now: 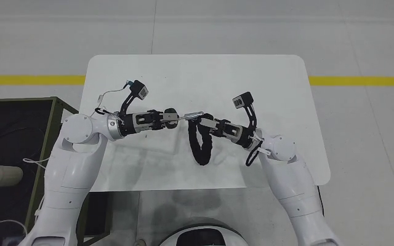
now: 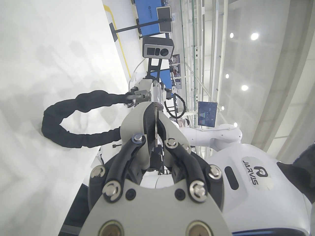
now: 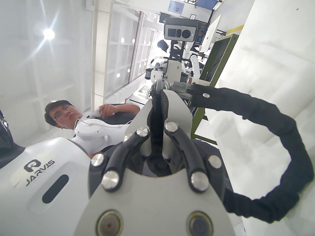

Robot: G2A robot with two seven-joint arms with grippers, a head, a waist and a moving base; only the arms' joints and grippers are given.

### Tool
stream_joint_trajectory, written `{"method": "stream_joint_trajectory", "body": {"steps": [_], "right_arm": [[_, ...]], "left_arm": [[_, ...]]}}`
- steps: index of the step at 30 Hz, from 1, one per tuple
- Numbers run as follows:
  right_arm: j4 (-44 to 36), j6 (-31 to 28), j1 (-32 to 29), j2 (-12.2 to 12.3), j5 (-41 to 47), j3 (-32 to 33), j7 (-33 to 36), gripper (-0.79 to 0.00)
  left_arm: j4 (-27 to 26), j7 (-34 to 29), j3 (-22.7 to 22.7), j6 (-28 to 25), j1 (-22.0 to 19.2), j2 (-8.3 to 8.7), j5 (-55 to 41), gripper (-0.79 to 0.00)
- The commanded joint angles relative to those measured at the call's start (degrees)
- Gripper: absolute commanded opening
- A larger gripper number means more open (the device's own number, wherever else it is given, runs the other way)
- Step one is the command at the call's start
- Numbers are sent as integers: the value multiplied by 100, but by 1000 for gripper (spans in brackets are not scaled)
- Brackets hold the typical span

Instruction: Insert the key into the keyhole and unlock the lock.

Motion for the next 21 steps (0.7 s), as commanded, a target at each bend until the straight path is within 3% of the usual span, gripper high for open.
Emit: {"method": "stream_joint_trajectory", "body": {"steps": [1,6,8,12,21], "right_arm": [[0,-1,0,0,-1,-1,1,-785],[0,-1,0,0,-1,-1,1,-785],[-70,-1,-115,4,-24,-1,-64,-785],[-483,86,-394,47,-204,87,-296,-785],[-689,120,-477,126,-433,225,-464,-785]], "left_arm": [[0,1,0,1,0,0,-1,-785],[0,1,0,1,0,0,-1,-785],[-401,226,-25,-341,272,11,436,-785],[-862,706,-45,-1447,387,33,1831,-785],[-1112,2554,-13,-3633,511,-11,4378,-785]]}}
